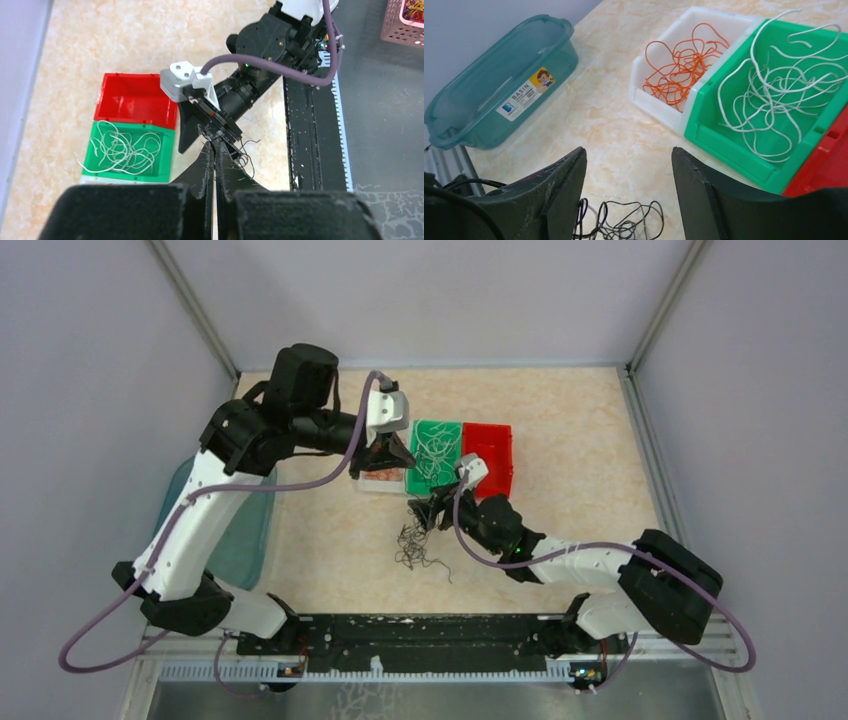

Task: Untangle the cables
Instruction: Untie the cable.

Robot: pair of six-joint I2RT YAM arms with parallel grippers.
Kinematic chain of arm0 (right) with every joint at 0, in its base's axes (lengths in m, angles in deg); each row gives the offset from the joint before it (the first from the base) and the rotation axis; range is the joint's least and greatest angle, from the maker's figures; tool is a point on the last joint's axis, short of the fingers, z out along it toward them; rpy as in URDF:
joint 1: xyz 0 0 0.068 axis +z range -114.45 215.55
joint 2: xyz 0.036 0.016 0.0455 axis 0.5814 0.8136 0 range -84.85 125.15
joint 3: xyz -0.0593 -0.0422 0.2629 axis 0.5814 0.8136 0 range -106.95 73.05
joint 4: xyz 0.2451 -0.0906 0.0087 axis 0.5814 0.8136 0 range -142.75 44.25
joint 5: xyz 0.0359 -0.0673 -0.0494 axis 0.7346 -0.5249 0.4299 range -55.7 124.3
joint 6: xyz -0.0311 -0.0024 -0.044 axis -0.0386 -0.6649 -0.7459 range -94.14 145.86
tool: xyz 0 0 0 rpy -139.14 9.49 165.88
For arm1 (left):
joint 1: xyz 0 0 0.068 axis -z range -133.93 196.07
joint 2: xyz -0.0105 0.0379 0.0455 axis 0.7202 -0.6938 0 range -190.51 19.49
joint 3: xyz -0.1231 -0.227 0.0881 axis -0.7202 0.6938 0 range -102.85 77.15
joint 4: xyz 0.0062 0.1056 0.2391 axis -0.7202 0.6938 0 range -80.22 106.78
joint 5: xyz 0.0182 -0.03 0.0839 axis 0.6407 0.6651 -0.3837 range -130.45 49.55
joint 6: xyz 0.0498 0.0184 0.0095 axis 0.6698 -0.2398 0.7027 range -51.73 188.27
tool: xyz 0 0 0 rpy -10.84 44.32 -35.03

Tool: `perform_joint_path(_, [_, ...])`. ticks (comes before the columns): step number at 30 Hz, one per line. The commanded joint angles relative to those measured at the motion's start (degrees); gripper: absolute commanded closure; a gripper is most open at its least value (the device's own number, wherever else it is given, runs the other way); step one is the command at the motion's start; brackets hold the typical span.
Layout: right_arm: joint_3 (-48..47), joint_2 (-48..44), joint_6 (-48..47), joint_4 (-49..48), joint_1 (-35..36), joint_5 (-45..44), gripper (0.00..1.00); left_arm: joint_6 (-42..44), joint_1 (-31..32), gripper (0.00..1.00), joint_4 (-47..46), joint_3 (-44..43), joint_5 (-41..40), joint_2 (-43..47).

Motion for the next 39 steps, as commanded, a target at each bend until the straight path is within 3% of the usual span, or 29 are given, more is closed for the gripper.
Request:
perform_joint_path(1, [-0.43,2.04,3.44,-7.62,1.99,-1.28,0.37,-0.76,0.36,1.00,-3.34,-3.31,0.27,2.14])
perform_joint_path(13, [4.26,5.58,6.67,-10.96,4.94,-6.00,0.39,-0.21,0.35,1.00,-24.24,-5.92,-13.59,7.20])
perform_joint_path(26, [10.69,4.17,8.98,-12.16,5.28,-8.78,0.41,0.91,0.35,1.00,-39.04,-7.94,-24.40,9.24])
perform_joint_path(39, [12.73,3.31,5.25,-11.54,8.28,-12.45,0.41,11.80,0.34,1.00,-52.58,-12.09,-36.36,7.23])
